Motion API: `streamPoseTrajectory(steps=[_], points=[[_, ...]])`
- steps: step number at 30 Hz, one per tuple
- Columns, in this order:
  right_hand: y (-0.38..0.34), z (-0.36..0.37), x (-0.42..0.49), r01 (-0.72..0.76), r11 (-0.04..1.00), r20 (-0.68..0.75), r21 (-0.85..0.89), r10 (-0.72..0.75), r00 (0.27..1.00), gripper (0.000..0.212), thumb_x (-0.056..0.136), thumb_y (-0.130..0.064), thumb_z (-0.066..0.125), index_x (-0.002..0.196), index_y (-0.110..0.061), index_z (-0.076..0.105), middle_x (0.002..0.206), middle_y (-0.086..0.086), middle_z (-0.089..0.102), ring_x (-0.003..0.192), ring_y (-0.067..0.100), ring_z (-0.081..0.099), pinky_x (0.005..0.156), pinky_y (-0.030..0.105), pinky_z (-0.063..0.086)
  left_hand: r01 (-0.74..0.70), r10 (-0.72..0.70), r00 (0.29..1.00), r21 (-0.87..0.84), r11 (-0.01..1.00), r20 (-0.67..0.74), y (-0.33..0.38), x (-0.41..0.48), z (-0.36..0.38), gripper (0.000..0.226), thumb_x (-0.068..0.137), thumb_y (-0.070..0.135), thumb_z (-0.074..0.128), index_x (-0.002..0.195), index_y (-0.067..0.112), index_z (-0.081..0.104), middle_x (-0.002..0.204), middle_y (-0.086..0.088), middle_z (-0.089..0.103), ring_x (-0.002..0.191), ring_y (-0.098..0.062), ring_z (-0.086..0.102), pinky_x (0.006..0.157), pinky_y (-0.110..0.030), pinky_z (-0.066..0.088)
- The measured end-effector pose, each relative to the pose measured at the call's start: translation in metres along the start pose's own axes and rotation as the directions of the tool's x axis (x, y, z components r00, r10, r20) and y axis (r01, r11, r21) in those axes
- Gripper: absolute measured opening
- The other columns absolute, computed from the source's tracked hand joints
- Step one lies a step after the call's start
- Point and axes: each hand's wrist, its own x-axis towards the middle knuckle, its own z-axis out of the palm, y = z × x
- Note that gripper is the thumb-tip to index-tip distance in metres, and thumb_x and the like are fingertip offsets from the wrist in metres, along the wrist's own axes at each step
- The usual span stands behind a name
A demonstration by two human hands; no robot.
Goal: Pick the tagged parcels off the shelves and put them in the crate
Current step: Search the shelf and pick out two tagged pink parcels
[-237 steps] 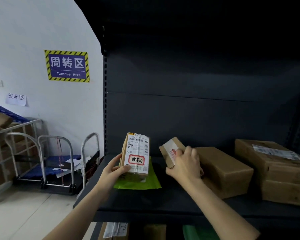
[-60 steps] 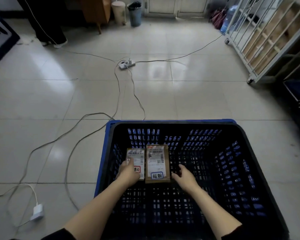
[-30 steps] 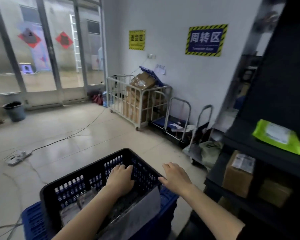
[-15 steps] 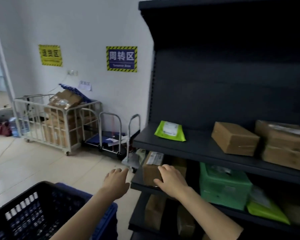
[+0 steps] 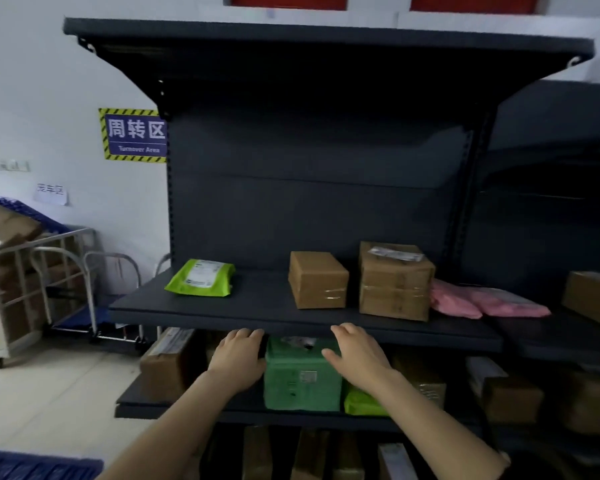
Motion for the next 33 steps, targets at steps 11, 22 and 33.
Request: streamPoseTrajectory(steps=[11, 22, 33], points=[[0.114, -0.025, -0.035, -0.132, 0.991, -0.028, 0.004, 0.132, 0.991, 0.059, 0.095, -0.044, 0.042, 0.144, -0.012, 0.03, 0.148, 0.006, 0.035, 0.135, 0.021, 0.033, 0.109, 0.033, 0.032, -0.07, 0.07, 0.998, -0.06, 0.996, 0.005, 0.098, 0.034, 0.015, 0.059, 0.093, 0.029, 0.047, 0.147, 0.017, 0.026, 0.147, -0.006, 0.037, 0.138, -0.025, 0.03, 0.112, -0.035, 0.03], [0.092, -0.017, 0.019, -0.071, 0.991, -0.005, 0.117, 0.072, 0.997, 0.06, 0.096, -0.043, 0.042, 0.145, -0.012, 0.027, 0.149, 0.004, 0.033, 0.136, 0.021, 0.032, 0.108, 0.032, 0.033, -0.049, 0.036, 0.992, -0.11, 0.993, -0.117, 0.071, 0.066, 0.002, 0.056, 0.092, 0.026, 0.049, 0.144, 0.014, 0.031, 0.146, -0.004, 0.038, 0.137, -0.023, 0.03, 0.11, -0.034, 0.032], [0.053, 0.0, 0.119, -0.125, 0.931, -0.08, 0.344, 0.161, 0.984, 0.06, 0.098, -0.036, 0.04, 0.147, -0.008, 0.021, 0.15, 0.01, 0.031, 0.137, 0.022, 0.033, 0.108, 0.028, 0.031, -0.068, 0.008, 0.98, -0.293, 0.954, -0.201, 0.035, 0.146, -0.002, 0.063, 0.095, 0.029, 0.047, 0.149, 0.012, 0.02, 0.153, -0.006, 0.028, 0.14, -0.022, 0.028, 0.109, -0.031, 0.033]])
